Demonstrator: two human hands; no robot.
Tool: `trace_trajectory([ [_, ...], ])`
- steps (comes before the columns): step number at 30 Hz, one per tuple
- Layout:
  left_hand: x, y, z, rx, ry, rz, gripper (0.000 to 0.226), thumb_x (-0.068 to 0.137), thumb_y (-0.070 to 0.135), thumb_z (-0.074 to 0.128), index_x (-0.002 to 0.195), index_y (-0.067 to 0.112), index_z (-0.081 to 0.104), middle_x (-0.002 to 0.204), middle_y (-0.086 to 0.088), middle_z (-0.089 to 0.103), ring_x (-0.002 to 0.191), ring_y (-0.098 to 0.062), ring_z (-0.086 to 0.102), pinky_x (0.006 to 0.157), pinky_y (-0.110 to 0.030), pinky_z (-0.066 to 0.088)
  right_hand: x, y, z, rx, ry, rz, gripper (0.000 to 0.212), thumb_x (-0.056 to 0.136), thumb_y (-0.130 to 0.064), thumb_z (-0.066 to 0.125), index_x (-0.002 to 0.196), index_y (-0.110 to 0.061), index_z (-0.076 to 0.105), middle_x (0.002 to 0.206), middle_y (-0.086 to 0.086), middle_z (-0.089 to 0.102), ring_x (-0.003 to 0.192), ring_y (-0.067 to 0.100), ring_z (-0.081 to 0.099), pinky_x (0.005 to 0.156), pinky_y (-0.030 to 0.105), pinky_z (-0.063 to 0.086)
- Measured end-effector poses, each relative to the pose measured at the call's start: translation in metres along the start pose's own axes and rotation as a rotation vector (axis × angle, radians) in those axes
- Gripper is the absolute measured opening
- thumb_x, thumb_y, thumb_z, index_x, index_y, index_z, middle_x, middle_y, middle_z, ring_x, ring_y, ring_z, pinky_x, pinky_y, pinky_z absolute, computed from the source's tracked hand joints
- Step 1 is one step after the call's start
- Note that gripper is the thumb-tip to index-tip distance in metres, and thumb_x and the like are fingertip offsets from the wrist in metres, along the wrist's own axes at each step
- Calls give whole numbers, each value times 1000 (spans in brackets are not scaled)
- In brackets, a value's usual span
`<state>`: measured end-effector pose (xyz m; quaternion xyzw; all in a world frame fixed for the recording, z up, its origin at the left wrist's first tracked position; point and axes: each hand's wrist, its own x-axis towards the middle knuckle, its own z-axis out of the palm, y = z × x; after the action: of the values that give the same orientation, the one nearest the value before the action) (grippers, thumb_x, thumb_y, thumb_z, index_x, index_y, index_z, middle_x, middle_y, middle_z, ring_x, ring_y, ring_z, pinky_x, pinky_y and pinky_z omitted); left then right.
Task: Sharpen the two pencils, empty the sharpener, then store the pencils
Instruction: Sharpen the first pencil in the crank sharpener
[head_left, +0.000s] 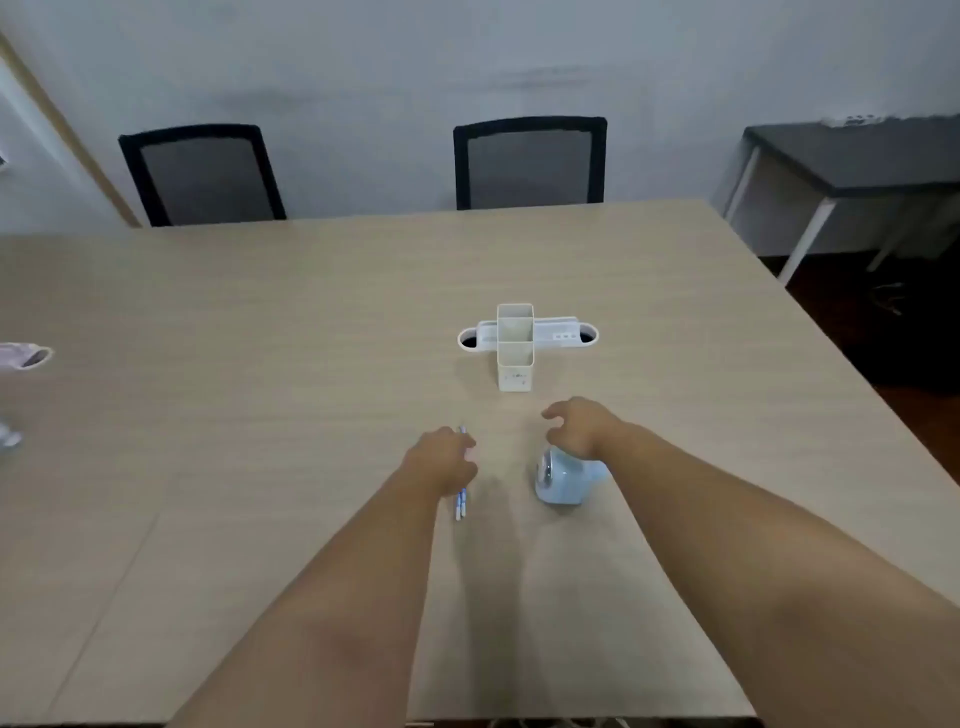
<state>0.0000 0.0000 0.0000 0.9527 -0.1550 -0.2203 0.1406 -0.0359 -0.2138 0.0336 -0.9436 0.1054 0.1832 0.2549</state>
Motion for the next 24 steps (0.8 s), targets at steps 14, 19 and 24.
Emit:
trace_trajectory([
  [14,3,-15,64,-68,147,-153,27,87,17,52,110,5,57,108,-21,57,101,-38,58,84,-40,48,-21,40,49,252,89,-43,56,82,-27,63,134,-25,44,135,8,48,125,24,45,105,31,32],
  [19,4,-15,60,-368,158,-386,27,74,11,66,100,4,60,98,-15,67,91,-32,64,69,-32,51,-19,48,56,311,77,-23,56,82,-44,61,133,-38,39,130,6,49,119,23,47,100,30,34],
  [24,5,-16,56,-530,74,-498,30,62,10,75,90,4,65,87,-11,71,80,-27,68,72,-35,59,-17,48,54,309,50,-42,56,81,-44,63,132,-40,39,132,3,49,120,22,46,100,30,35],
])
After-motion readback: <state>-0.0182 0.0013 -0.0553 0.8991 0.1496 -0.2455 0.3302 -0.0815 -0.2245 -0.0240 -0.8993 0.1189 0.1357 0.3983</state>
